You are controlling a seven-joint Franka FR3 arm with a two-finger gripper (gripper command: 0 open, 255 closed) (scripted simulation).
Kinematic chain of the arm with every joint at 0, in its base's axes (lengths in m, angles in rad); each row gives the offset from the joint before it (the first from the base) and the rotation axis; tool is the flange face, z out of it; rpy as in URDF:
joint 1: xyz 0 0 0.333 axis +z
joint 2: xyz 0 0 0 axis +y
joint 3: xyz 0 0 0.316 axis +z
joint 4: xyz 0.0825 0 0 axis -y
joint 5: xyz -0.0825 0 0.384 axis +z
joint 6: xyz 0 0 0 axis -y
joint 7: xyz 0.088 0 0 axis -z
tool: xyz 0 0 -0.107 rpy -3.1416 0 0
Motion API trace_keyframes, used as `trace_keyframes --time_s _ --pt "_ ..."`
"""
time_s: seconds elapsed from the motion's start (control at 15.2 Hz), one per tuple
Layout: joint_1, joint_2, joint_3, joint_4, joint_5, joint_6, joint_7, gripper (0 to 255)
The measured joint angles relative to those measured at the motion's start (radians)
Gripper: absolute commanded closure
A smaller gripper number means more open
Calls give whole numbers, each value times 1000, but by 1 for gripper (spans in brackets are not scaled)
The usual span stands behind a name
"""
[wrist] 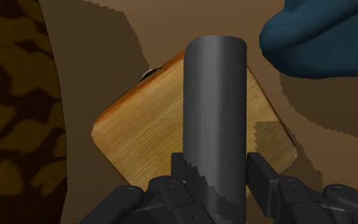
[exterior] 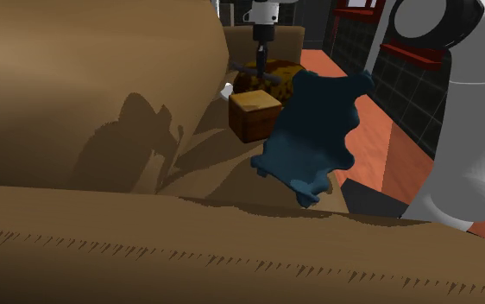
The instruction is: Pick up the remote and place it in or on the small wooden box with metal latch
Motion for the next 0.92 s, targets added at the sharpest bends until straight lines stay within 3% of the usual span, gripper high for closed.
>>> trace_keyframes --time_s 0.59,0.92 --pt "4 -10 1 -132 0 122 -7 255" --pt "3 -9 1 -137 0 129 -8 255"
